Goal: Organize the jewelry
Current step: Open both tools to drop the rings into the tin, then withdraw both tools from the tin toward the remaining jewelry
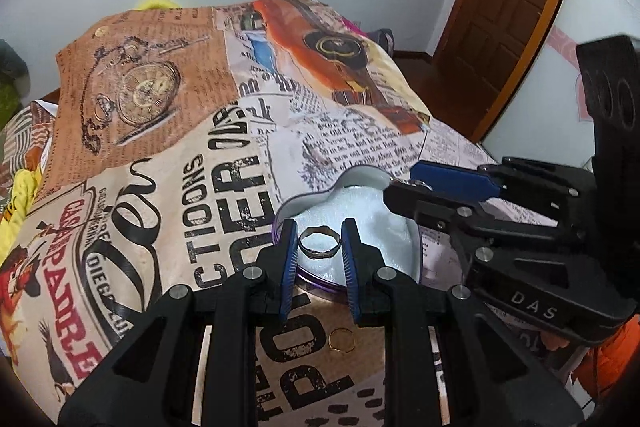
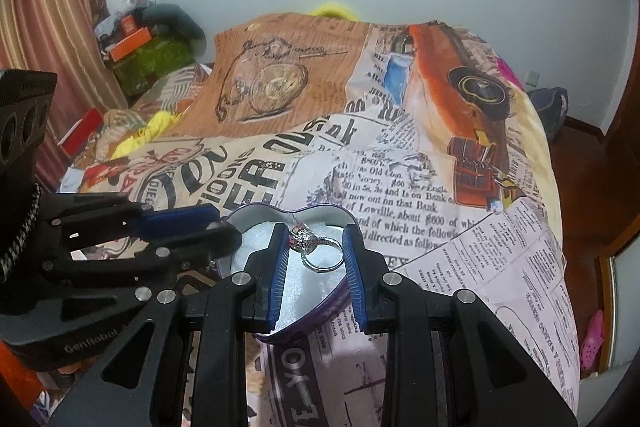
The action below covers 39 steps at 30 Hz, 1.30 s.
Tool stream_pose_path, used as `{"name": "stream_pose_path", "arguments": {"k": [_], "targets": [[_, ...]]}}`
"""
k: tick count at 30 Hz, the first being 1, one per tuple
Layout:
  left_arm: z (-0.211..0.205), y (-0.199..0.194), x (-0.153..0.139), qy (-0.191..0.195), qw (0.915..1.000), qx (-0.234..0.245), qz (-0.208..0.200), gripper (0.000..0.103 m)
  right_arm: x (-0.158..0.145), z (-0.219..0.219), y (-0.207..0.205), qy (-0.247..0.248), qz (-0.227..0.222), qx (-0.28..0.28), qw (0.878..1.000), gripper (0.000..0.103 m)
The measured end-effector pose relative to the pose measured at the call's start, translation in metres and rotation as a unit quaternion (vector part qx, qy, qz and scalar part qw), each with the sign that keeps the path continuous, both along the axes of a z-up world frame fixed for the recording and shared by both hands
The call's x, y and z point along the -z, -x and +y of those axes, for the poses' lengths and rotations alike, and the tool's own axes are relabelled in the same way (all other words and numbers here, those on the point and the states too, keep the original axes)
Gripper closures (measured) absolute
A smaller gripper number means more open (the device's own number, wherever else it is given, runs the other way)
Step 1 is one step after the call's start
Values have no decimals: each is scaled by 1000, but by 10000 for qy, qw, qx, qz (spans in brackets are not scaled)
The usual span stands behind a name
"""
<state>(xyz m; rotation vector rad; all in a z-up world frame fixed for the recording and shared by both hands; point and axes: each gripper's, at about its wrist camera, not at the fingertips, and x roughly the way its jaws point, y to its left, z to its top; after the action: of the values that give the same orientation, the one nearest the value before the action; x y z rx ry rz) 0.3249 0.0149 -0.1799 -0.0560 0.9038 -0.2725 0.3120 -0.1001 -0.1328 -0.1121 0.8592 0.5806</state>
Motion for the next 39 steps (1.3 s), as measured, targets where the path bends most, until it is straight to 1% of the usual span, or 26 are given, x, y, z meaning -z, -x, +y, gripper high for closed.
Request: {"name": "stream_pose_path", "arguments": {"k": [3, 8, 14, 17, 20, 24, 31, 33, 35, 37, 39], "targets": [[1, -1, 3, 8, 10000, 12, 55, 82, 1, 2, -3, 84, -14, -33, 10000, 78], [4, -1, 3, 63, 9999, -71, 107, 82, 2, 4, -5, 73, 33, -62, 9999, 78], [3, 4, 0, -38, 9999, -105, 98, 82, 2, 7, -3, 192, 6, -82, 9998, 78], [4, 9, -7, -64, 9999, -134, 33, 82, -3, 6, 0, 186, -27, -80, 9998, 75], [5, 14, -15, -79, 9998, -160, -47, 81, -11, 3, 4, 158, -120, -55, 9998, 66], [6, 23, -28, -135, 9996, -200, -169, 81, -23, 0, 13, 175, -299, 1, 9994, 66], [9, 46, -50, -152, 9990, -273, -334, 80, -41, -8, 32, 118, -455, 90, 9989, 66], [10, 54, -55, -164, 9988, -287, -371, 78, -45, -9, 38, 110, -484, 107, 9987, 66], [11, 63, -60, -173, 9985, -308, -416, 73, -49, -12, 46, 97, -520, 130, 9985, 66], [13, 74, -67, -168, 9981, -339, -479, 70, -53, -14, 55, 72, -534, 149, 9984, 66], [14, 85, -72, -168, 9979, -355, -522, 70, -56, -16, 62, 46, -537, 166, 9984, 66]]}}
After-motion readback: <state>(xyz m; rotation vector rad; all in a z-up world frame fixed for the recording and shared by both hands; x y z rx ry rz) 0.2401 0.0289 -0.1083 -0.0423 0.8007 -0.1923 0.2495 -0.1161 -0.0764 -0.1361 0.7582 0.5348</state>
